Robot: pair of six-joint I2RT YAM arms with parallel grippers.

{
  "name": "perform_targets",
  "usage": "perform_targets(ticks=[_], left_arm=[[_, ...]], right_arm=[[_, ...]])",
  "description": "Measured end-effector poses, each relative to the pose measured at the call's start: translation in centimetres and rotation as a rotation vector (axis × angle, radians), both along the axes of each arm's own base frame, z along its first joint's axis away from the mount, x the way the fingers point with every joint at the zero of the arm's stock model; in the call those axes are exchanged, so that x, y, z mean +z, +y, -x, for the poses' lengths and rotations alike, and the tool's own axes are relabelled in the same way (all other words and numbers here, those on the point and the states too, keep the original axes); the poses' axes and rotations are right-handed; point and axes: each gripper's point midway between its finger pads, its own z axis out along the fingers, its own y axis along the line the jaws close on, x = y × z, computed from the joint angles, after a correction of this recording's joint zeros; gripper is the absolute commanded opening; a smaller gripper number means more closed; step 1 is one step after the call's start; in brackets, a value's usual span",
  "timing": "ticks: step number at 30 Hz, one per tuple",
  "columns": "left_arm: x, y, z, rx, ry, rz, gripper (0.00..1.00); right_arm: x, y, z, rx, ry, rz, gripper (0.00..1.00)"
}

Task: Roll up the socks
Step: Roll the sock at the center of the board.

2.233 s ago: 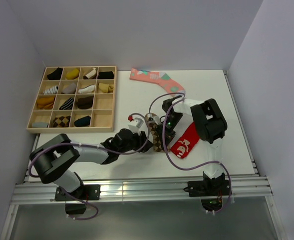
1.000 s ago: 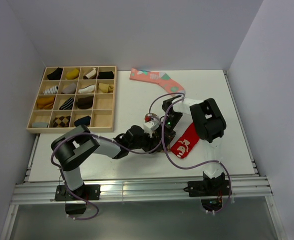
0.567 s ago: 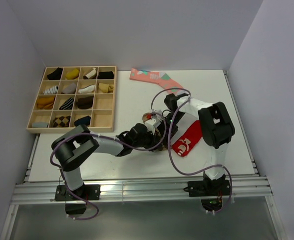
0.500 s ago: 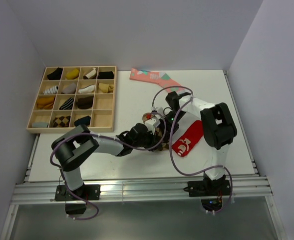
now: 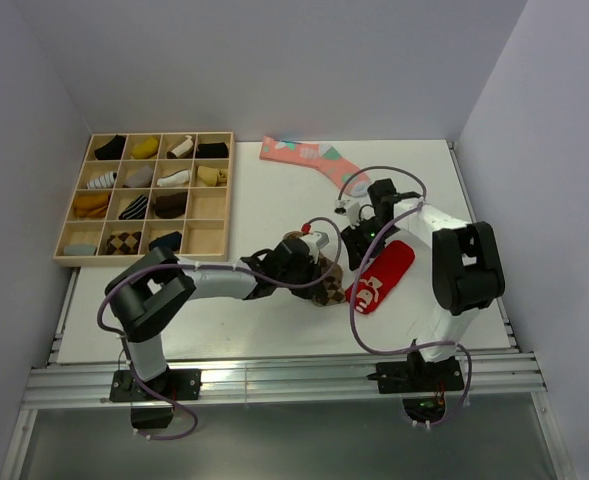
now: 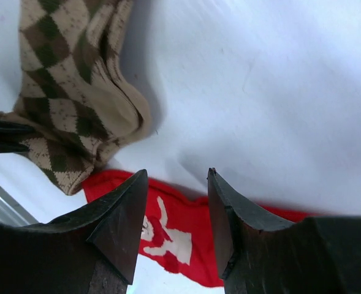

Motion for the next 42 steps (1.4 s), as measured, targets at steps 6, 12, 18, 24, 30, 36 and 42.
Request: perform_targets(ticks=[6,12,18,24,30,36,42], left_arm=[[-0.2,-0.9,0.4,-0.041,0.137,-0.038,0.0],[-0.8,0.0,-0.1,-0.044,0.304,-0.002,0.0],[-1.3,0.6,-0.3,-0.073,0.455,0.072,0.0],[-1.5,0.7,-0.2,-0.106,0.534,0.121,0.0],[-1.6,0.5,-0.1,-0.128,0.577,0.133,0.0],[-1.7,0.4,0.2,-0.134,0.605,0.138,0.0],[-1.7,0.5,0.2,-0.129,0.612,0.137,0.01]], right_arm=[[0.8,-0.8,0.8,0.005,-0.098,-0.013,0.51],[2.2,-0.7,1.4,0.067,-0.215,-0.043,0.5],[3.4,-0.4,3.2,0.181,-0.31,-0.079,0.5],[4.1,0.8,5.3,0.347,-0.408,-0.084,0.52],[2.8,2.9,9.8,0.555,-0.456,-0.083,0.6],[2.5,4.6,10.9,0.663,-0.488,-0.085,0.62],[2.4,5.8,11.0,0.719,-0.527,-0.074,0.64]])
